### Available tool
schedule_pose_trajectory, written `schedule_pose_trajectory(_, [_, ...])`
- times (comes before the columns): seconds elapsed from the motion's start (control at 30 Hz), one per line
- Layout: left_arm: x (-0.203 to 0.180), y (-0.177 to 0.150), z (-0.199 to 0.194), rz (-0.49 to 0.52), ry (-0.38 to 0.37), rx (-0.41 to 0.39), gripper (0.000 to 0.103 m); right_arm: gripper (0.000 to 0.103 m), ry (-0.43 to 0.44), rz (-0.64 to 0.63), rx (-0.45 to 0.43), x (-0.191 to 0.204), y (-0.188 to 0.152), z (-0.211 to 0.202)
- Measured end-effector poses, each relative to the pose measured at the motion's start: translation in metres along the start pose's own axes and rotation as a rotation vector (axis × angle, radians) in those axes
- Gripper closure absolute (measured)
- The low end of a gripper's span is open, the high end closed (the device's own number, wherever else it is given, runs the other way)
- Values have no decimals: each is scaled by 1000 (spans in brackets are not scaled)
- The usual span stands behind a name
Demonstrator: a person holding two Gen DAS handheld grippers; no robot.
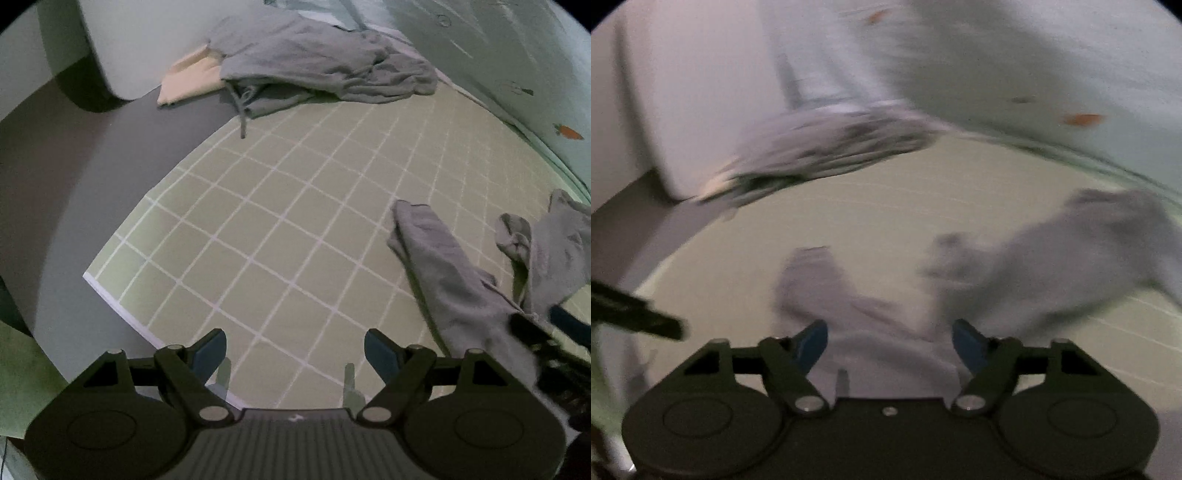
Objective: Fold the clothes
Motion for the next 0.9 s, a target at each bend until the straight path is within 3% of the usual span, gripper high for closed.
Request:
schedule_pose_trajectory(0.13, [12,5,6,-23,0,14,20,32,64,-114,58,27,5,24])
schedule_pose_trajectory(0.2, [16,8,9,-39,4,18,20,41,92,-140,94,35,0,30])
schedule_pose_trajectory(0.27, [16,13,12,-52,7,21,20,98,112,-138,130,28,2,37])
schedule_pose_trajectory(0.3, [16,15,13,-59,8,22,20,99,124,-127,129,23,4,36])
schedule_pose_trajectory(0.43, [5,28,17,-71,-6,15,20,100,167,-14,28,-12,30,9])
schedule_pose_trajectory(0.5, [-6,33,19,-63,-13,8,20,100,147,79,-46,-47,47,-12])
schedule_pose_trajectory(0.57, [-21,39,22,-49,-24,6,20,100,106,207,-109,-91,58,-26])
schedule_pose_trajectory(0.63, [-36,44,26,-35,-38,8,20,99,-12,312,-138,-143,58,-30])
schedule_pose_trajectory(0.7, [-53,50,30,-16,-56,13,20,89,-171,335,-82,-182,49,-27])
schedule_pose_trajectory(0.77, [-73,56,34,12,-80,19,20,72,-300,358,-15,-214,38,-26])
schedule_pose_trajectory(0.83, [-94,62,41,50,-112,34,20,60,-322,404,-23,-228,24,-37])
schedule_pose_trajectory(0.9, [-118,65,49,84,-162,67,20,56,-343,451,-29,-241,10,-47])
Point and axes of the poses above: each gripper's, at about its wrist camera, not at the fingertips, and z roughly the way its jaws point, x to its left, y to its top, the point moved 6 cm from there along z, roughly the way its jaws point, and after that the axes turned 5 degrees about x, right-handed, at the moved point
